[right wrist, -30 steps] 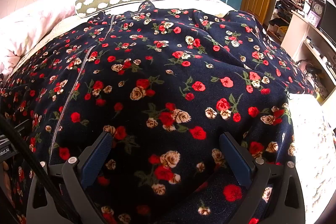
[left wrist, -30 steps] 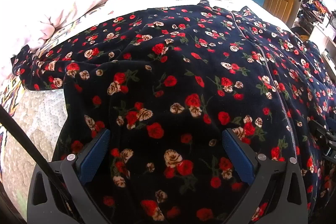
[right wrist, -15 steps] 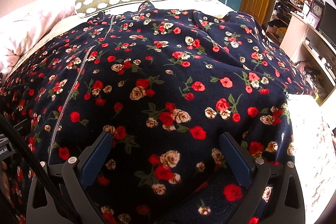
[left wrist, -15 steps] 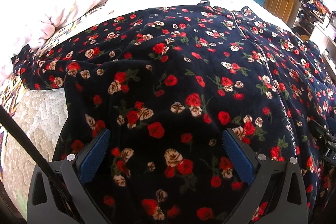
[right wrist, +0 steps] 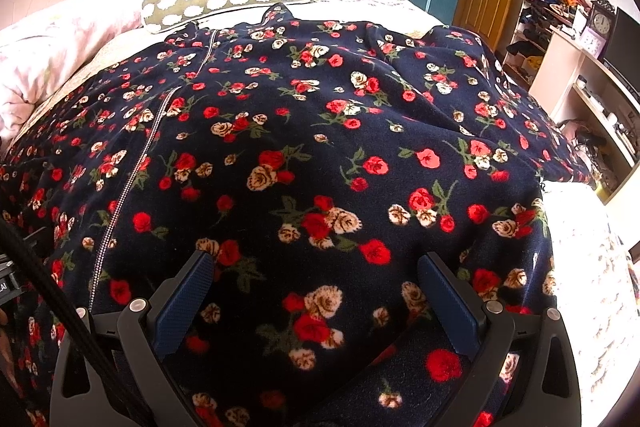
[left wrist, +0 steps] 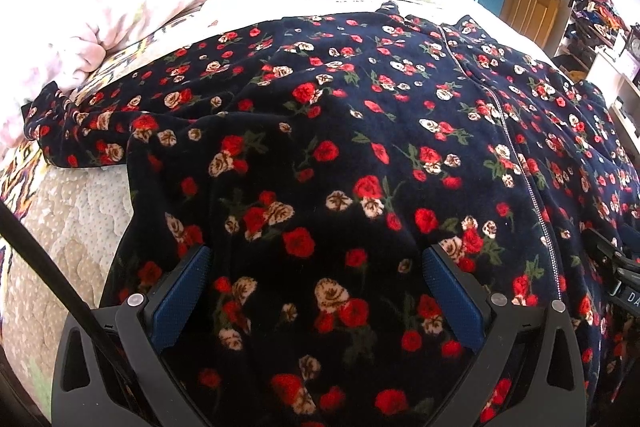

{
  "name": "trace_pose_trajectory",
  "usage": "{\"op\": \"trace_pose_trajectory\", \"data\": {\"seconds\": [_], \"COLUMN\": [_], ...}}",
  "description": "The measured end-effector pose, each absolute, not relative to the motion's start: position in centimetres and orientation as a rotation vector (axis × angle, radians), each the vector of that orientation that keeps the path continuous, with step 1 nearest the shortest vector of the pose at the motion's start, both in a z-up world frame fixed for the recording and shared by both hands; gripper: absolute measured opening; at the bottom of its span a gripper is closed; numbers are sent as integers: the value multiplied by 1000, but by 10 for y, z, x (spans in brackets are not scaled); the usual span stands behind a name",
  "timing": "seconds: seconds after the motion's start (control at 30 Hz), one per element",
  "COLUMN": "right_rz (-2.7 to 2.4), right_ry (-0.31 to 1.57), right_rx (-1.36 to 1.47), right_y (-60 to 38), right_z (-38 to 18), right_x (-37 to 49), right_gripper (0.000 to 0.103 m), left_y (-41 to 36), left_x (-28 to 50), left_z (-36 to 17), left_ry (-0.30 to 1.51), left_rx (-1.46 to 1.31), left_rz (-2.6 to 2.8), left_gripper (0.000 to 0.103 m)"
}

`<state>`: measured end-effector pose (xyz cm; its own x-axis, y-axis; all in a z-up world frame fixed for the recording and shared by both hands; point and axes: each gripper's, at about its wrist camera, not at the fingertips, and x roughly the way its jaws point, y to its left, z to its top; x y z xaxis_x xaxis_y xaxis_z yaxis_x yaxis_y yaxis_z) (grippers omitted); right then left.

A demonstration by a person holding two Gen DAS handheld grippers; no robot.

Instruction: Fold large clothes

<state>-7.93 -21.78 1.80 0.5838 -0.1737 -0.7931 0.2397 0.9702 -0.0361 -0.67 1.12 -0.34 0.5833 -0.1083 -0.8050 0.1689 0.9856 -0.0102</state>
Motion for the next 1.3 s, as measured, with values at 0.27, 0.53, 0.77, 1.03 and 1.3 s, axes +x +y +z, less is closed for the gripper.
{"op": "trace_pose_trajectory", "data": {"seconds": [0.27,0.53,0.77,1.03,1.3], "right_rz": [-248,-248,-245,-239,-240], "right_ry": [913,911,909,909,909], "right_rx": [71,72,78,90,89], "right_y": [-218,-217,-217,-219,-218], "right_z": [17,17,17,17,18], "right_x": [-78,-79,-80,-79,-80], "right_gripper": [103,103,103,103,103], "left_y": [9,7,17,106,241], "left_x": [-5,-2,-12,-42,43], "left_z": [-3,-5,3,63,87], "left_ry": [932,958,912,902,826], "left_rx": [68,88,40,-203,-260], "left_rz": [-162,-150,-159,-240,56], "left_gripper": [103,103,80,32,88]}}
